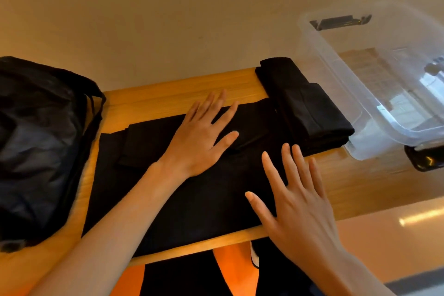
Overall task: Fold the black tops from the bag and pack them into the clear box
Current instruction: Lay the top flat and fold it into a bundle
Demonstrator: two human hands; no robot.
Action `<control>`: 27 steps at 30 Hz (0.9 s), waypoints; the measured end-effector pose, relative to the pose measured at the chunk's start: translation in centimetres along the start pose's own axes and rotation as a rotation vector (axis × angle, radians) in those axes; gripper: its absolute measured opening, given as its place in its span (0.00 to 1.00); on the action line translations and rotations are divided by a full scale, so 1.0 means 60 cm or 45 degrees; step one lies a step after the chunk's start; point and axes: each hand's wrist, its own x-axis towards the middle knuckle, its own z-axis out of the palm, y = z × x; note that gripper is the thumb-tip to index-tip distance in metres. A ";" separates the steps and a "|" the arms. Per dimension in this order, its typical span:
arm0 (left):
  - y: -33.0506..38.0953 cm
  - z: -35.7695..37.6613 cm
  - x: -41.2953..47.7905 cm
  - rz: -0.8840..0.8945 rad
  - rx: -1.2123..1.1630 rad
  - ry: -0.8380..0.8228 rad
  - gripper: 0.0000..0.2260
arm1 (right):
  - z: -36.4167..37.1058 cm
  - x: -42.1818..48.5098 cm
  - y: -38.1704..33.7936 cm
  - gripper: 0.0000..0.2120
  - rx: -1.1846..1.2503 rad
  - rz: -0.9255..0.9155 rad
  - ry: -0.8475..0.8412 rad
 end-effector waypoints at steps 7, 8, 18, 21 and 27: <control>-0.035 -0.012 -0.178 -0.461 0.077 -0.063 0.32 | 0.013 0.116 -0.052 0.37 0.048 -0.169 -0.066; -0.040 -0.010 -0.194 -0.505 0.081 -0.080 0.32 | 0.017 0.132 -0.062 0.37 0.047 -0.186 -0.087; -0.049 -0.027 -0.315 -0.327 0.045 -0.079 0.33 | 0.029 0.137 -0.039 0.35 0.075 -0.368 -0.100; -0.061 -0.037 -0.367 -0.172 0.104 -0.147 0.37 | 0.023 0.078 0.034 0.33 0.158 -0.463 -0.069; -0.069 -0.019 -0.409 -0.097 0.344 -0.212 0.40 | 0.023 -0.027 0.128 0.33 0.019 -0.499 -0.103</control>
